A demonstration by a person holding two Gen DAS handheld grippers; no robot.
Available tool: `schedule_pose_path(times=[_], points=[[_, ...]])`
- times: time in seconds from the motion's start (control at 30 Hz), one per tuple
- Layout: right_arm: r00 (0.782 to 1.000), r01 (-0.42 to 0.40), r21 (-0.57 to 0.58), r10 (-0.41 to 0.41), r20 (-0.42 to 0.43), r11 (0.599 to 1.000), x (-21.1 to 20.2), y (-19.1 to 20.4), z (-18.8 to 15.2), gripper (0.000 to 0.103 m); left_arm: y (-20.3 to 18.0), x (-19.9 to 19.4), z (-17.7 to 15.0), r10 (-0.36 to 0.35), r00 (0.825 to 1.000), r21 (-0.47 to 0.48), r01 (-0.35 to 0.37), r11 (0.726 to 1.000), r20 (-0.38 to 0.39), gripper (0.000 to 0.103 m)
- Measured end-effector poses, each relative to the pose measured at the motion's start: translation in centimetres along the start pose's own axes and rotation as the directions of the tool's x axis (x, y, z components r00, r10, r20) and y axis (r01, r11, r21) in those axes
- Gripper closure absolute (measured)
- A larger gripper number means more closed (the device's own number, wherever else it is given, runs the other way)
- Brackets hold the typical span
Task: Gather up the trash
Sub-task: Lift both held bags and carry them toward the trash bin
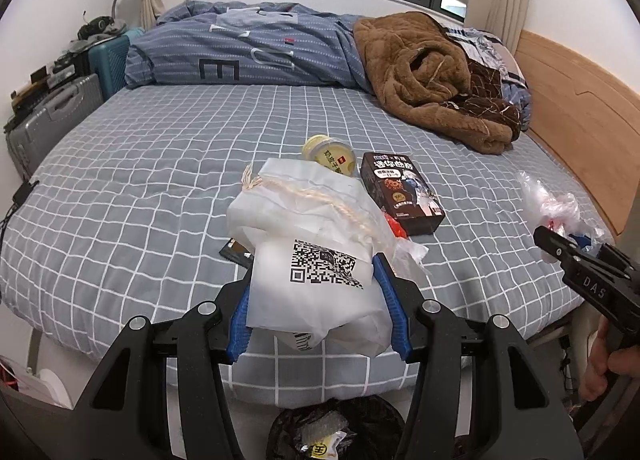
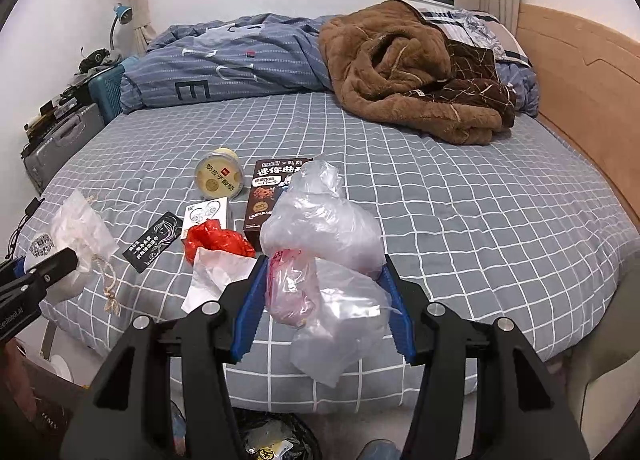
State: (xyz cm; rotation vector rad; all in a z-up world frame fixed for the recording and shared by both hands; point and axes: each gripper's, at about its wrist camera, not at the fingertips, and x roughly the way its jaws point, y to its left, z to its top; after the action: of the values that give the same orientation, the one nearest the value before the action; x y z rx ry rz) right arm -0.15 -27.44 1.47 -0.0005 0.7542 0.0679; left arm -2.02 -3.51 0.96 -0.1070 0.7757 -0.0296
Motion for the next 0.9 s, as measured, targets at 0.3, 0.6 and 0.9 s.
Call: schedule_pose_path(times=[0.3,0.6,0.9], points=[[1.0,0.0,0.012,0.0,0.009,1.0,-1.9,-0.1,-1.2,0.051,-0.4,-2.1,-1.4,-0.016,1.0,-0.002,0.016,1.0,0.003,0.05],[1.0,0.012,0.019,-0.012,0.008,1.0,-3.4,0.1,-3.2,0.051,-0.4,-3.8,-2.8,-0.036,0.999,-0.002,0.036,0.999,0.007,0.05],[1.0,0.0,0.008,0.0,-0.004,1.0,-4.5,1.1,-5.0,0.051,-0.8,-4.6,-5.1,-0.039,0.999,0.009,0.039,0.999,-0.017,0.05]])
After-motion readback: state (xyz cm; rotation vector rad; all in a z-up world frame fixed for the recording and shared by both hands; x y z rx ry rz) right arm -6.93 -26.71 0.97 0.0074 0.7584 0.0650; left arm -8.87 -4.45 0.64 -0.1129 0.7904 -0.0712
